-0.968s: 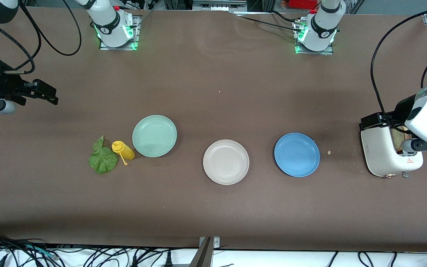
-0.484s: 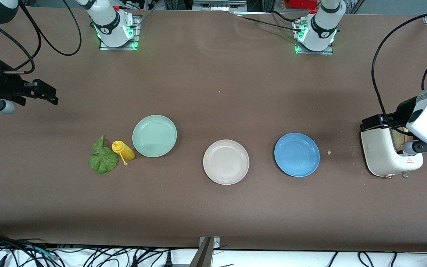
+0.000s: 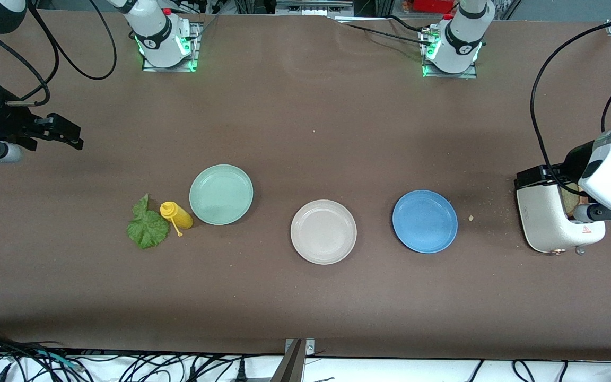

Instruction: Make sandwich in beige plate with both arms

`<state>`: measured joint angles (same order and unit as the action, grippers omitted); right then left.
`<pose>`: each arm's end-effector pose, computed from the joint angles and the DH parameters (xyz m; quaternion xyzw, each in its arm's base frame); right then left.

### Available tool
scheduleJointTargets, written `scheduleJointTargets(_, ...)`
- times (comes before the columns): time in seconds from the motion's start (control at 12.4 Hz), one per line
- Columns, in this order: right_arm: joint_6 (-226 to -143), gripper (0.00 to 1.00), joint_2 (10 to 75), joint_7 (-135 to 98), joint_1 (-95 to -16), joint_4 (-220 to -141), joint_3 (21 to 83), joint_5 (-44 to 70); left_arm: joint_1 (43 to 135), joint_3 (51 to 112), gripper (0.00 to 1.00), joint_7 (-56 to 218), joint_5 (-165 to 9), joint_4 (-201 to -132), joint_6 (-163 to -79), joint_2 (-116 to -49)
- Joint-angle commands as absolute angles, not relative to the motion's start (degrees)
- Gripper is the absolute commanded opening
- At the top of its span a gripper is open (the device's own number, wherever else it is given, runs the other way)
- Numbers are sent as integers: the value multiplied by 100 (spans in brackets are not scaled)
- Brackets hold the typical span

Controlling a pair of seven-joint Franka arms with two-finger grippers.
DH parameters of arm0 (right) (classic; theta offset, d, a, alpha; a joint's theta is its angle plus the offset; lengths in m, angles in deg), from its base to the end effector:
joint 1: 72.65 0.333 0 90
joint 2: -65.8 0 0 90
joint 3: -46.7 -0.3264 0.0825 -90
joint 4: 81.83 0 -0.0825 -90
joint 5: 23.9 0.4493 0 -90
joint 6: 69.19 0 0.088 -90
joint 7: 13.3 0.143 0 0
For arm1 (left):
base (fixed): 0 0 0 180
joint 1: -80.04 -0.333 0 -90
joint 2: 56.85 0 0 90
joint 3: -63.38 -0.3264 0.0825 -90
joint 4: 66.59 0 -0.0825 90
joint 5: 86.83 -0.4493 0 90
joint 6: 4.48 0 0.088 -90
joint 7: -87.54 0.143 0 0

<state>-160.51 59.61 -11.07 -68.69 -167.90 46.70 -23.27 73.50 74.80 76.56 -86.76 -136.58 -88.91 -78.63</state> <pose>0.6534 0.0468 0.5689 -0.9998 -0.0149 0.0085 0.0050 0.7162 -0.0371 0.5254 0.9958 0.0577 -0.0649 0.0290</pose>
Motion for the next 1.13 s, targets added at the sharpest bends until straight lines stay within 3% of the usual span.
scheduleJointTargets(0.0, -16016, 100, 6018, -1084, -6869, -16779, 4679, -2231, 7336, 7472, 99, 7744, -8552, -13682, -8912, -7908)
scheduleJointTargets(1.05, -16024, 100, 6018, -1093, -6869, -16787, 4679, -2223, 7292, 7463, 100, 7726, -8560, -13638, -8920, -7917)
